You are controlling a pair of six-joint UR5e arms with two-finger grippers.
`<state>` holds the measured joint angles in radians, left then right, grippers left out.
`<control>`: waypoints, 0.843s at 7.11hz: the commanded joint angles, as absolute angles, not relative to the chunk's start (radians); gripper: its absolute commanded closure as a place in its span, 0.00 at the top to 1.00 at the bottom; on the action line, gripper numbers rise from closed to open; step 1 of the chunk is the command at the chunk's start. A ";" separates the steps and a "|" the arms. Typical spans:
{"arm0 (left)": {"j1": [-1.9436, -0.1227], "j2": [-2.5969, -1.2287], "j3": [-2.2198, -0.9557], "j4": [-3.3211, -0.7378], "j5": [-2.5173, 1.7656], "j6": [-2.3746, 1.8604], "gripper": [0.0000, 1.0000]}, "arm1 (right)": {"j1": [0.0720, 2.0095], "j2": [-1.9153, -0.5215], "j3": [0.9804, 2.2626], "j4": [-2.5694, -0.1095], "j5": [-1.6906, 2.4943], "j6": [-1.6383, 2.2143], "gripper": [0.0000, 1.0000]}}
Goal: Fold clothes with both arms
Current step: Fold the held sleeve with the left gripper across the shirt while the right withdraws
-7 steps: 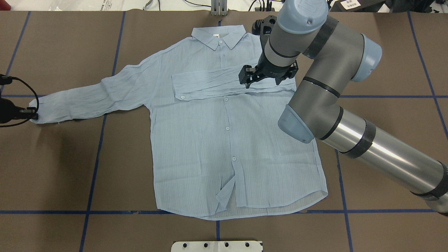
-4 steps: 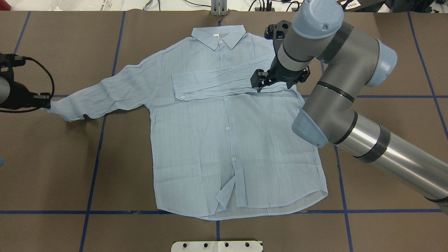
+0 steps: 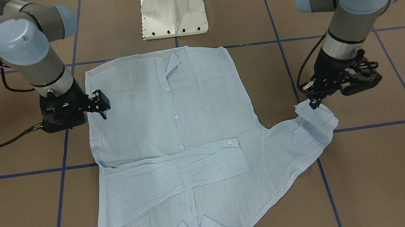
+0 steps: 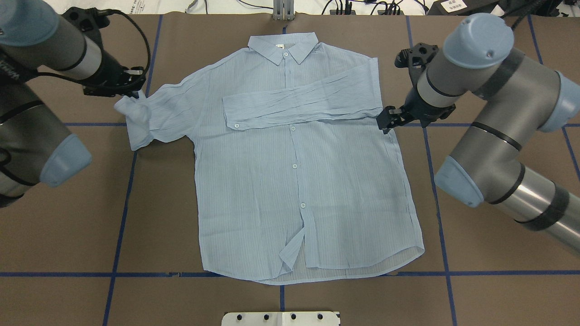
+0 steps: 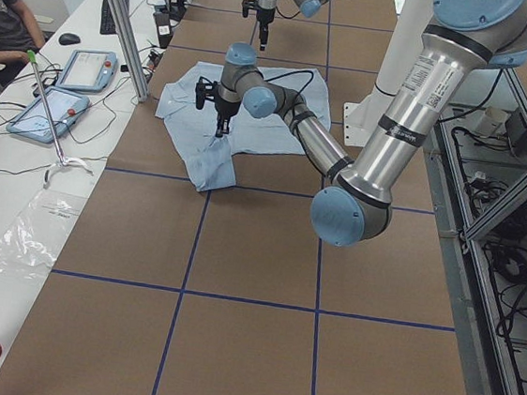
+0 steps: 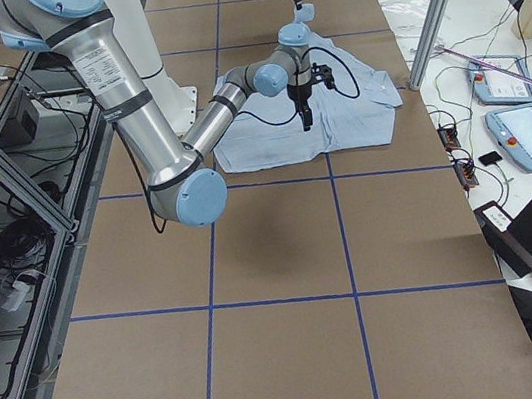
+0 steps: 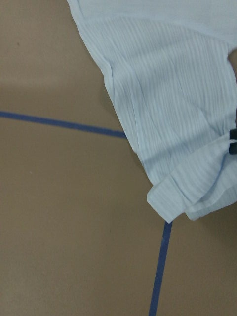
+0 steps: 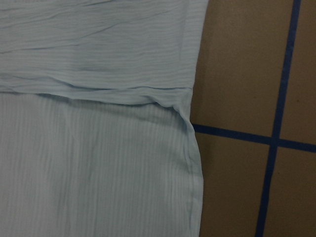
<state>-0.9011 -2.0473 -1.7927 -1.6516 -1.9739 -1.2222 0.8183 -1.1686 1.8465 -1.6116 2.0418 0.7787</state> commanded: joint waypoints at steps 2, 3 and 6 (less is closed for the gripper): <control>-0.842 -2.315 -1.602 -1.647 -1.976 -1.469 0.00 | 0.847 -1.362 1.960 -1.601 2.054 0.755 1.00; -0.815 -2.368 -1.565 -1.682 -1.971 -1.574 0.00 | 0.847 -1.393 1.988 -1.600 2.057 0.753 1.00; -0.747 -2.471 -1.453 -1.936 -1.945 -1.869 0.00 | 0.856 -1.479 2.059 -1.576 2.060 0.756 1.00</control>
<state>-0.7766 -2.4452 -1.4818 -1.8015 -1.9555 -1.7354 0.8527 -1.4534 2.0413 -1.5931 2.0606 0.7540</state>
